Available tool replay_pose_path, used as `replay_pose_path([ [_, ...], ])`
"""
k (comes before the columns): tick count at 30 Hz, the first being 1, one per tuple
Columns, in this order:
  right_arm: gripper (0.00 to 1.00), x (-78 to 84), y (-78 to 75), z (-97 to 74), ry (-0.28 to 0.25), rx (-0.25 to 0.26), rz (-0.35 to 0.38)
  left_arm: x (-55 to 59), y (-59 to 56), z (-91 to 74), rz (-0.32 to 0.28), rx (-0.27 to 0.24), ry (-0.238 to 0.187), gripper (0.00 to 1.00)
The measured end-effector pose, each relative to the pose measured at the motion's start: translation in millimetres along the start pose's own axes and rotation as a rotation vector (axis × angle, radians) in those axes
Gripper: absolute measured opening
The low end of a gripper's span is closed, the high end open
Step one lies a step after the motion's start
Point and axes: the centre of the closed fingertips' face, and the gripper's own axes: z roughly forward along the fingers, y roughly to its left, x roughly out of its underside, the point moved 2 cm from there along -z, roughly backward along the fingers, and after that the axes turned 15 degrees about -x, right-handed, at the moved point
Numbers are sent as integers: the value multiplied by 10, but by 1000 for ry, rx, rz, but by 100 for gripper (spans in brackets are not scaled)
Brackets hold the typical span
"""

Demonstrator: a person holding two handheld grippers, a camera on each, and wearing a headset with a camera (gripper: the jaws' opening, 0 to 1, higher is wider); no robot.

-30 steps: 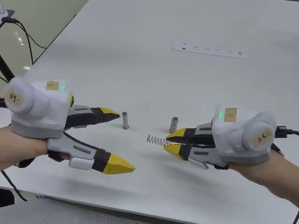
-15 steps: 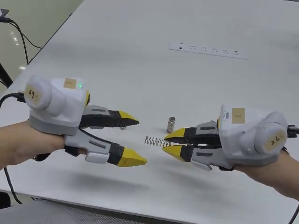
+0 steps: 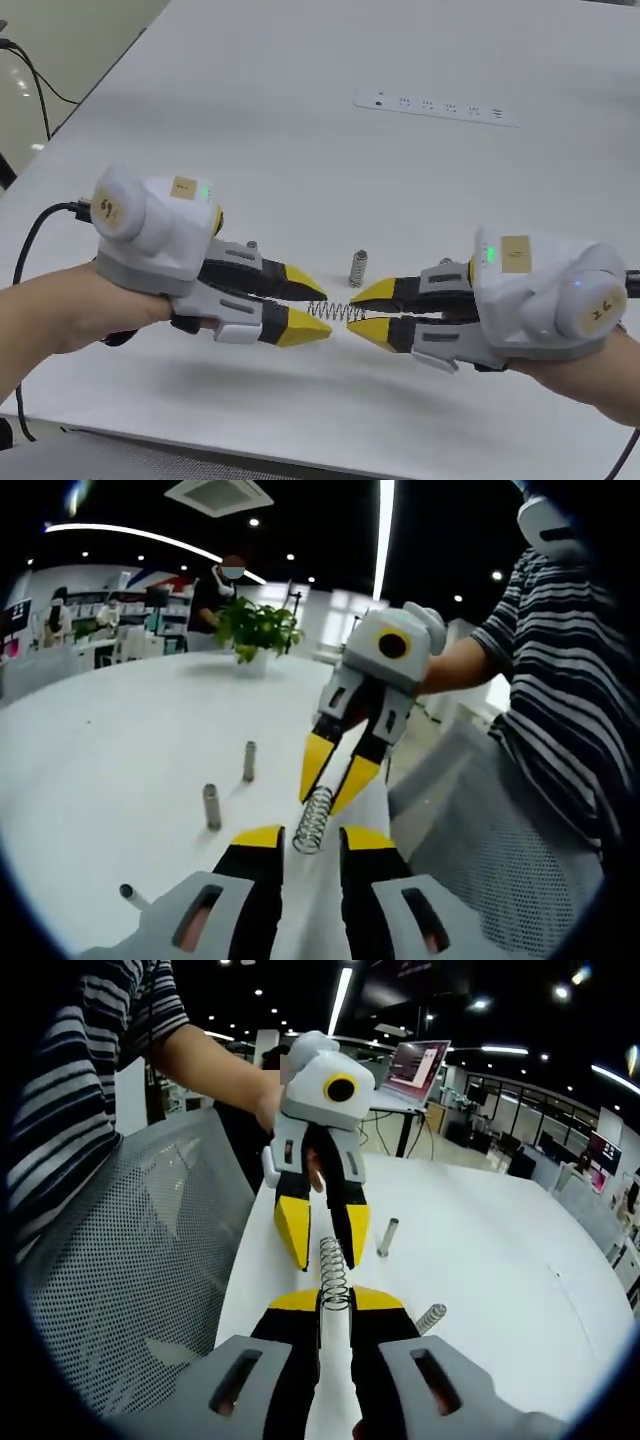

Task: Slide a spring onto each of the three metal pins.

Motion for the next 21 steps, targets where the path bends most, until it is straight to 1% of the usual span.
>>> replay_pose_path([
  [2,7,-3,1,-8,-2,1,3,-9,-2,2,14,-1,-4,5],
  [3,7,3,6,-9,5,-2,-3,-20,3,4,14,-4,-7,4],
  [8,7,1,2,-28,8,1,-7,-45,-8,11,10,-2,-14,4],
  [9,7,2,2,-32,10,1,-9,-51,-16,10,23,0,-19,4],
  [14,7,0,11,-42,21,-5,-19,-56,-32,10,21,2,-22,3],
  [18,7,-4,12,-51,14,-7,-12,-70,-43,2,24,2,-26,2],
  [21,7,-9,31,-48,8,-15,-6,-74,-62,-10,22,13,-24,2],
])
